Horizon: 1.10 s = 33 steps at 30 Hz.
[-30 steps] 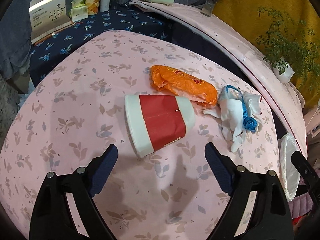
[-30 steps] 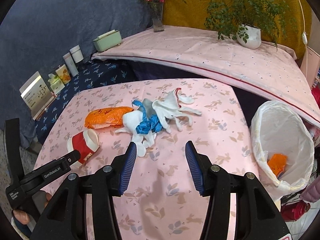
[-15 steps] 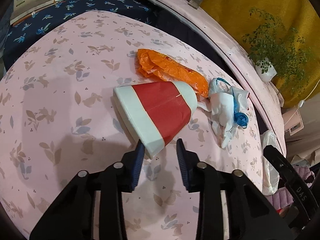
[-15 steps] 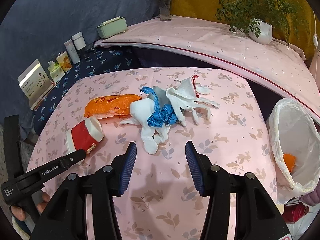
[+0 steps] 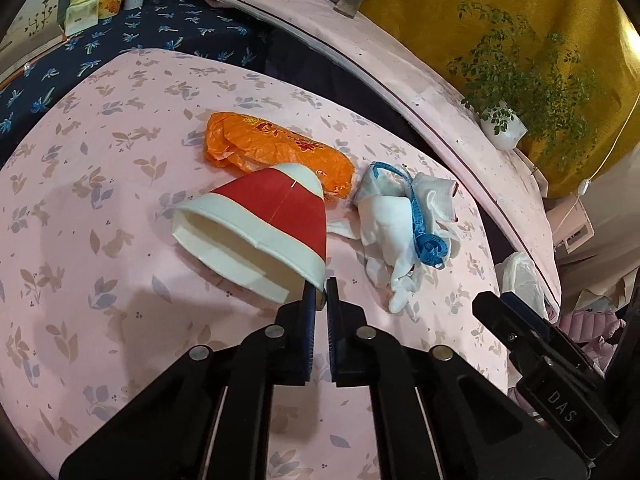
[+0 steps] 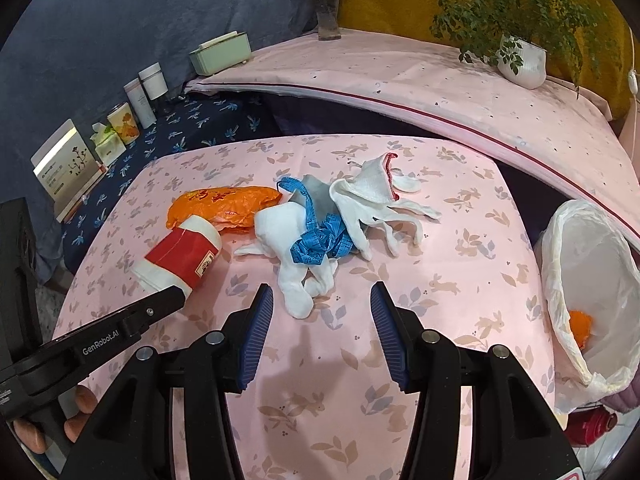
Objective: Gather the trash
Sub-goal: 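Grasp the red-and-white paper cup with the left tool while the right tool grasps the white mask with blue strap, then carry the cup and mask over the bin and open both tools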
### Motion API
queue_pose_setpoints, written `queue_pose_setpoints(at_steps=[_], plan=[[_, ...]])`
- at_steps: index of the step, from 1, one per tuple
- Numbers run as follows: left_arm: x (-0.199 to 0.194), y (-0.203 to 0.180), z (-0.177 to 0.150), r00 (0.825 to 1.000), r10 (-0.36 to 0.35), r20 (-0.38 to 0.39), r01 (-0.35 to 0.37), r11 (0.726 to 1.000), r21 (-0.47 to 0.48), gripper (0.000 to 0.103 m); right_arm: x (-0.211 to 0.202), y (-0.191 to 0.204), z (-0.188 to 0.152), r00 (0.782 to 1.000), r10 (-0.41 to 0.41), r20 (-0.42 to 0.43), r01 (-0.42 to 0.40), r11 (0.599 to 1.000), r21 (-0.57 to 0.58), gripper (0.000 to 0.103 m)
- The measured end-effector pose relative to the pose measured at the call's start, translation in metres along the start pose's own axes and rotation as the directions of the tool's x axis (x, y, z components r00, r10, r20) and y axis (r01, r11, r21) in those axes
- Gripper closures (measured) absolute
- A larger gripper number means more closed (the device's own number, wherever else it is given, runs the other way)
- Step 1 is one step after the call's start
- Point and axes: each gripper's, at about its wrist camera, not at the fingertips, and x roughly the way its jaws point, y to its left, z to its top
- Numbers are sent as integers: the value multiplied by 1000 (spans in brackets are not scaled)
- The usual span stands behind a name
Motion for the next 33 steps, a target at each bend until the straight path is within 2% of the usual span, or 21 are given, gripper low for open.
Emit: queue_pose_setpoints(at_steps=[4,11,14,16,17,19,26,33], plan=[[-2,-7,2,1000,6,6,-6,1000,7,100,9,0,7,1000,8,-4,-8,1000,-6,54],[-12,-14,2,999,23,26,-24,999,30,100,34,2,19,999,40,-23,-40,999,13,61],[-14,-18,3,999,31,28,-32,999,43,100,47,2,22,998,51,-44,-50,998,23,68],[-15,-22,4,999,38,30,-40,998,54,100,54,2,23,997,52,-58,-51,998,27,76],[-15,-24,4,999,41,31,-43,997,59,100,57,1,23,996,57,-65,-55,998,29,83],[-16,-28,5,998,48,34,-50,996,71,100,59,0,22,996,61,-70,-59,998,35,85],[-21,-50,5,998,40,47,-45,993,112,100,37,-9,20,994,101,-33,-99,993,57,92],[-30,-87,1,998,13,59,-23,985,172,100,-9,-23,28,991,117,63,-121,990,69,94]])
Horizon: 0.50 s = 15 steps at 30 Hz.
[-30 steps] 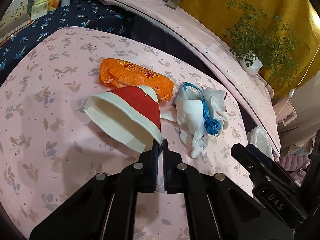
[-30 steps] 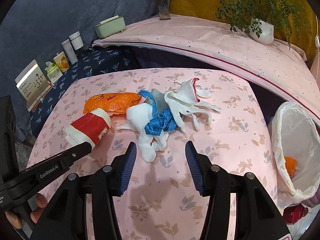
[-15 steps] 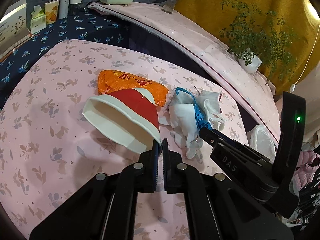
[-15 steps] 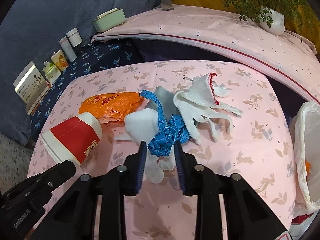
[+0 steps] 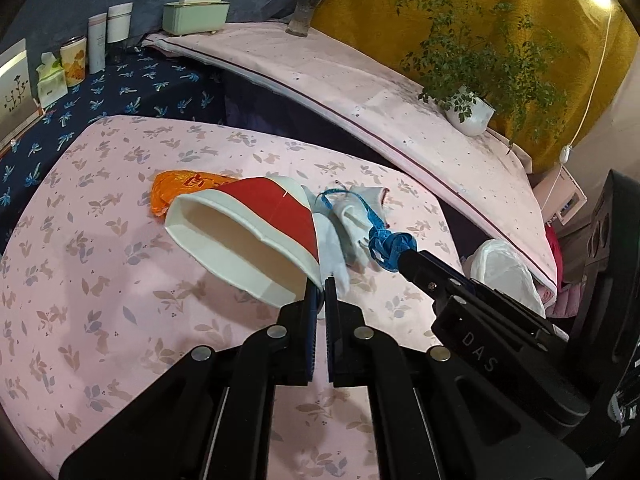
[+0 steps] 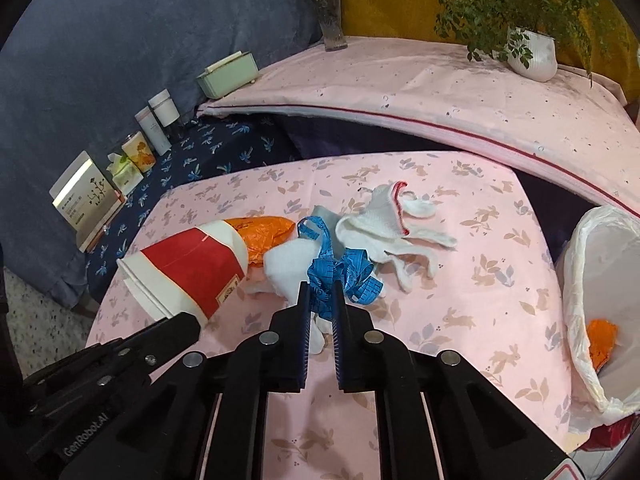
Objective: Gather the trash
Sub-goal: 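Carry the cup and mask over the bin and open both tools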
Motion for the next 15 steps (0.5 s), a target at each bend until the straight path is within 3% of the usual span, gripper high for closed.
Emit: queue_pose_setpoints(at_steps=[15], plan=[[-14,-113,-3,994,-106,11,102,979,177,100,-95,-77,10,984,-74,160,56,992,114,94]])
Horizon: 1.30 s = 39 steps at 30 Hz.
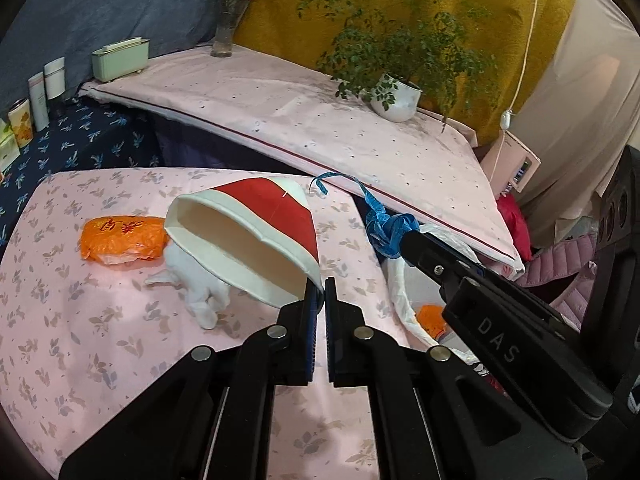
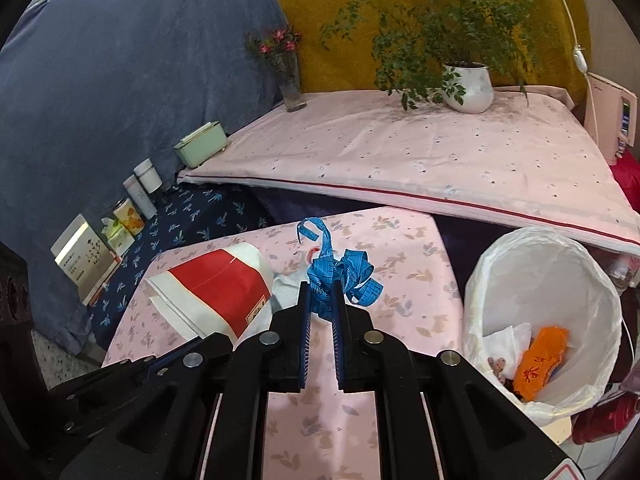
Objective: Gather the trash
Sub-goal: 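Carry the cup and mask over the bin and open both tools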
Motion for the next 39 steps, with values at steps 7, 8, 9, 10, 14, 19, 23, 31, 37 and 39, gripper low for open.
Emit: queue_pose_setpoints(at_steps=[7,8,9,10,14,19,23,31,37,39], plan=[[13,-63,0,998,-59,-21,60,994,91,100,-31,-57,3,997,-66,42,63,995,74,94],[16,-72,0,997,-66,-26,69,992,105,100,-36,-67,3,996,-78,47,73,993,90,94],[18,-80,0,997,-74,-30,77,990,116,100,-40,-76,2,995,-87,50,81,991,102,94],[20,-89,-1,996,-82,-35,86,988,127,100,-43,-85,1,994,-98,53,91,989,114,94],[32,-122,-2,991,-116,-63,126,977,174,99,-55,-122,-2,989,-138,59,127,978,168,94],[51,-158,-4,983,-149,-104,169,960,223,99,-64,-159,-9,982,-180,57,164,961,221,94],[65,-177,-4,977,-168,-129,195,951,241,99,-67,-181,-15,978,-204,46,186,950,250,94],[83,-196,0,970,-187,-152,221,943,250,94,-63,-207,-22,973,-230,22,214,935,284,98],[88,-186,2,982,-136,-133,164,958,234,70,-55,-213,-23,972,-234,4,222,929,295,98],[87,-181,2,984,-125,-127,152,961,230,70,-53,-213,-23,973,-232,0,222,929,295,95]])
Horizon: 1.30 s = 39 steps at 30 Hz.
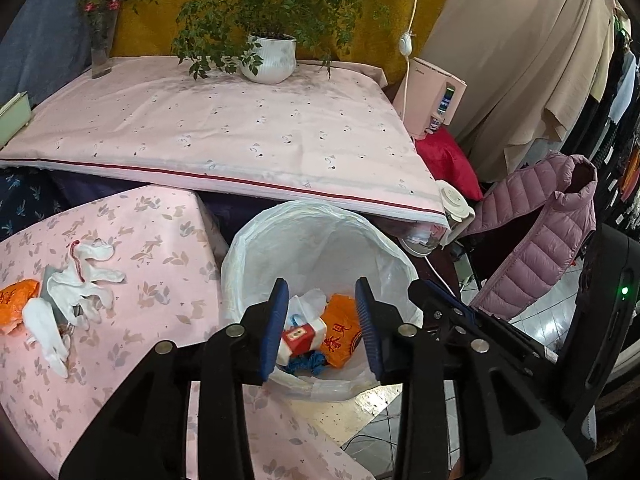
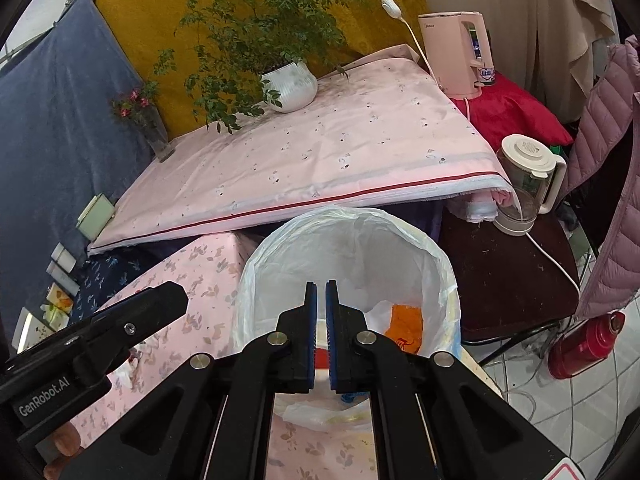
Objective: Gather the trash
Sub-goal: 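Carry the cup and mask over the bin and open both tools, then move both open tools back to the white gloves on the table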
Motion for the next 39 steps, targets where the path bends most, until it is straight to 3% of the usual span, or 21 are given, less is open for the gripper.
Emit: queue_pose_setpoints(at_steps=[8,12,18,26,29,39], plan=[[-7,18,-4,999,44,11,-43,998,-36,70,0,14,-3,1000,4,-5,-5,1000,-30,93],[-11,27,-8,998,67,12,-66,996,-52,70,-2,21,-5,1000,6,-5,-6,999,-36,83],[-20,44,-14,996,88,13,-86,993,-85,70,-6,37,-9,1000,16,-4,-16,998,-63,79],[-35,69,-26,993,119,22,-115,984,-133,65,-10,66,-16,999,34,-10,-35,993,-111,78],[-40,82,-30,990,136,22,-131,978,-161,57,-10,77,-20,999,42,-10,-43,991,-127,73],[-57,128,-46,981,194,24,-181,949,-257,48,-5,117,-34,997,70,-34,-76,979,-189,67]])
